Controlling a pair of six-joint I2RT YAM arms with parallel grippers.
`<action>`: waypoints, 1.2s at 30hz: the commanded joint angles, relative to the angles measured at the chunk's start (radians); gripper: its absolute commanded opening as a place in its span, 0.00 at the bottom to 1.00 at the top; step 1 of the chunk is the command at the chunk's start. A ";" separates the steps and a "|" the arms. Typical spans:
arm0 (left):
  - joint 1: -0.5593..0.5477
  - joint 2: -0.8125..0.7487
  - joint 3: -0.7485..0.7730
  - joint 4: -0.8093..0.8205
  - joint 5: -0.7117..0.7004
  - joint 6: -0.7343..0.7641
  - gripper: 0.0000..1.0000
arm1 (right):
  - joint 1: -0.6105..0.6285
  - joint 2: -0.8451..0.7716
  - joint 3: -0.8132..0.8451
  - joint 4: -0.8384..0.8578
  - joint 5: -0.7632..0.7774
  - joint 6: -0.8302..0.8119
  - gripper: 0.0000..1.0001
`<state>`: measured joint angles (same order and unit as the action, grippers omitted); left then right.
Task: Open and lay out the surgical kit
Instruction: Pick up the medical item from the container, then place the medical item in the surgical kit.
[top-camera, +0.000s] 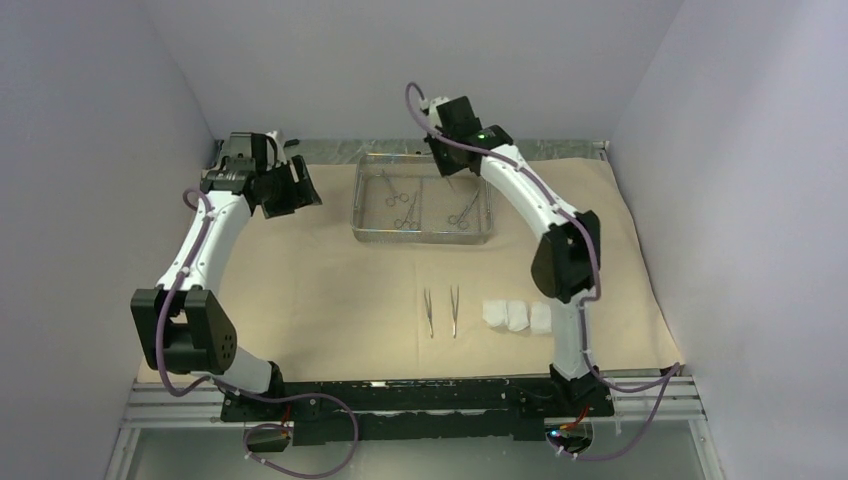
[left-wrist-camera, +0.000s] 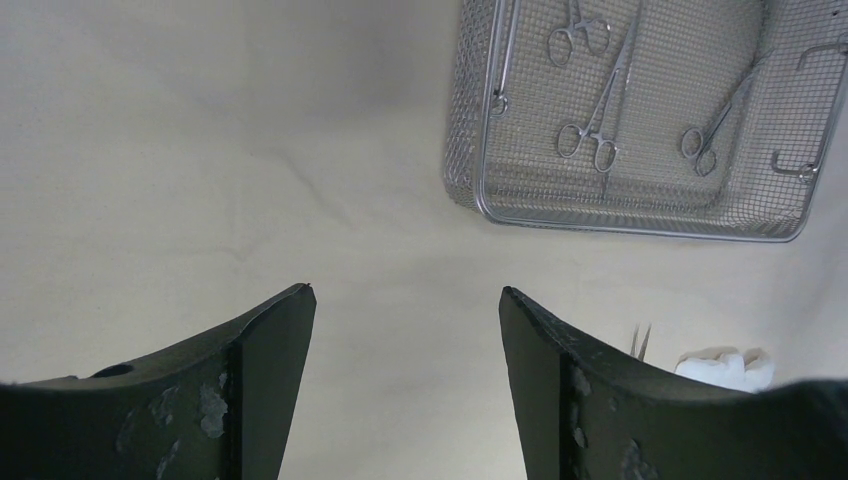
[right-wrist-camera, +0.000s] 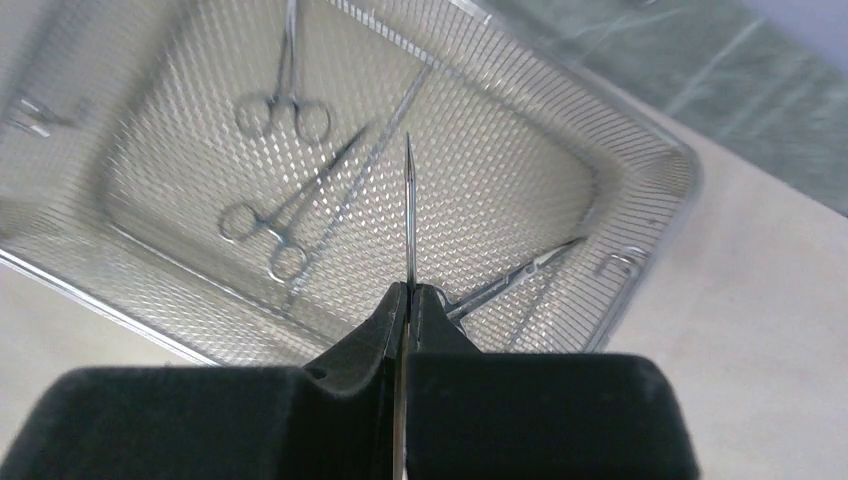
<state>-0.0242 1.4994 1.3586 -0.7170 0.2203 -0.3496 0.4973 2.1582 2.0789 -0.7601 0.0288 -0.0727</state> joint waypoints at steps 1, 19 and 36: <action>-0.003 -0.071 -0.007 0.025 -0.011 -0.009 0.74 | 0.059 -0.167 -0.049 0.097 0.138 0.185 0.00; -0.003 -0.333 -0.145 -0.121 0.035 -0.087 0.76 | 0.528 -0.317 -0.489 -0.141 0.395 0.976 0.00; -0.003 -0.397 -0.222 -0.168 0.034 -0.061 0.76 | 0.584 -0.233 -0.641 -0.028 0.283 1.121 0.00</action>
<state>-0.0242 1.1255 1.1381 -0.8791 0.2317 -0.4274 1.0733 1.9011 1.4235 -0.8211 0.3214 1.0065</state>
